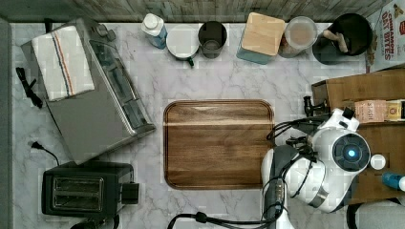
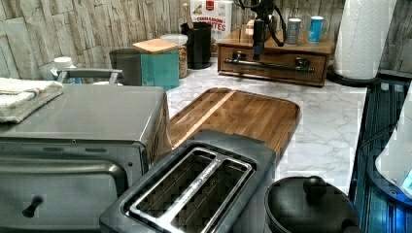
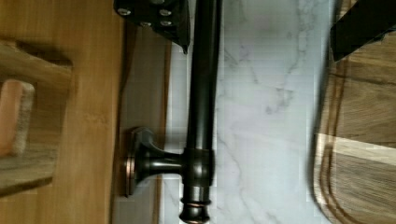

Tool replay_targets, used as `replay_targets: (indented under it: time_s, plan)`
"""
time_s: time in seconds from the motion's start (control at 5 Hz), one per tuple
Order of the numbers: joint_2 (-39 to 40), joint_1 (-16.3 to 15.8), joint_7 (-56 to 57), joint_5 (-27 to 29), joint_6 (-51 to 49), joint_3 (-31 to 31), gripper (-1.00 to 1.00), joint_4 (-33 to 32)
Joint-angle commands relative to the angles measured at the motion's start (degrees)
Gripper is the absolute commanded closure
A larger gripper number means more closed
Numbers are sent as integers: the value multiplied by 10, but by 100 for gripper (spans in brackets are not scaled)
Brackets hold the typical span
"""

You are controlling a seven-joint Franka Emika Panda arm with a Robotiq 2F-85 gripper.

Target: Open the drawer.

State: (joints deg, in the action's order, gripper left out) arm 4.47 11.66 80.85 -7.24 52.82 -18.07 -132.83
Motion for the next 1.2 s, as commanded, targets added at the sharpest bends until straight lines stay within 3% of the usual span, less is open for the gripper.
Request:
replay_targets:
  time_s: [0.2, 0.4, 0.8, 1.2]
  plan:
    - [32, 39, 72, 72, 74, -18, -100, 18]
    - [61, 46, 112, 112, 74, -16, -100, 32]
    - [78, 45, 136, 186, 121, -1, -100, -4]
    - [59, 18, 83, 177, 139, 1, -100, -43]
